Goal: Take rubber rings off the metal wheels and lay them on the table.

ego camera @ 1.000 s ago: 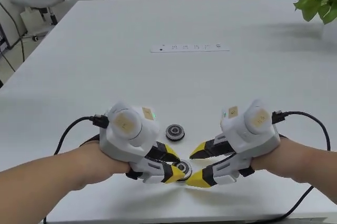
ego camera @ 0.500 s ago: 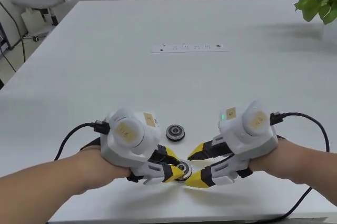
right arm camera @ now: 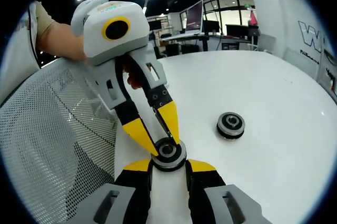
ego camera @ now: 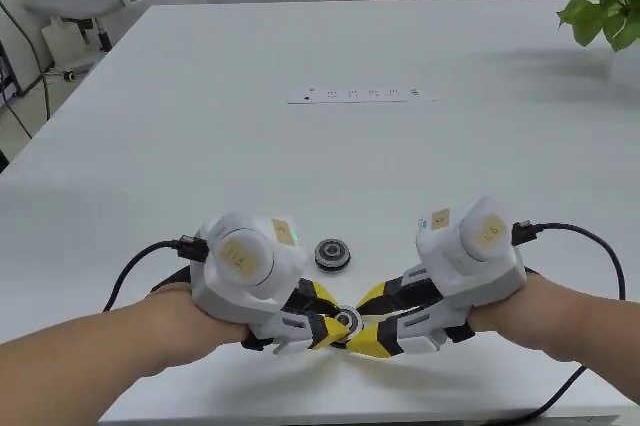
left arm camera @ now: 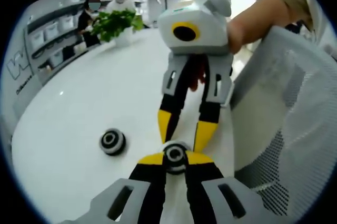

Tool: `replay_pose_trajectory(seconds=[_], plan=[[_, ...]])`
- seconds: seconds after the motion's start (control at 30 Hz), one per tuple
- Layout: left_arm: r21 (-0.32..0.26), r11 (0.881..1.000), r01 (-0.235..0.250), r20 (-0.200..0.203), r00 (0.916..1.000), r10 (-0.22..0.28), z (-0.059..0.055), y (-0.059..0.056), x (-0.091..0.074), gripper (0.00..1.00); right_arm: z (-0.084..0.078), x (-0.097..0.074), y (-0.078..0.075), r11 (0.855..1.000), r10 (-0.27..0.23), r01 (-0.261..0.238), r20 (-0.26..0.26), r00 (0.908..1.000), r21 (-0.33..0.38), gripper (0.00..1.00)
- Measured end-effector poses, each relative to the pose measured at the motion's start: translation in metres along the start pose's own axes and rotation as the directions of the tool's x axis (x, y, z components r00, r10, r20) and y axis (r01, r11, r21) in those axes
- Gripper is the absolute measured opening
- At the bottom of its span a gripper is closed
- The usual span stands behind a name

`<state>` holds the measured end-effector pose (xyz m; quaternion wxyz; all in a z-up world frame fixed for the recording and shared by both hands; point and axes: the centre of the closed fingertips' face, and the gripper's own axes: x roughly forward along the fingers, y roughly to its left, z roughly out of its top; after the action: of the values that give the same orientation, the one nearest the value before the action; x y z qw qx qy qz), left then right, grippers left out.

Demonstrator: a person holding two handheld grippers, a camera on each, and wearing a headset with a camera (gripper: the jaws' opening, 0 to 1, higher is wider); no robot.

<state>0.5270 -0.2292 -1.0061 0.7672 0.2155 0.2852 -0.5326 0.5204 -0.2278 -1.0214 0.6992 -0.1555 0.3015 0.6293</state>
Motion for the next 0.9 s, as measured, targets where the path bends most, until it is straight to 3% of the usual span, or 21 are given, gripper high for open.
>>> replay_pose_trajectory(seconds=[0.7, 0.9], plan=[[-0.014, 1.000, -0.015, 0.004, 0.9999, 0.015, -0.0003, 0.0005, -0.0004, 0.14, -0.0068, -0.0057, -0.0007, 1.000, -0.006, 0.006, -0.016, 0.9999, 0.013, 0.07], [-0.011, 1.000, -0.019, 0.004, 0.9998, 0.019, -0.0004, 0.0010, -0.0001, 0.14, -0.0081, -0.0080, -0.0048, 0.994, -0.011, 0.012, -0.008, 0.9999, 0.107, 0.01]])
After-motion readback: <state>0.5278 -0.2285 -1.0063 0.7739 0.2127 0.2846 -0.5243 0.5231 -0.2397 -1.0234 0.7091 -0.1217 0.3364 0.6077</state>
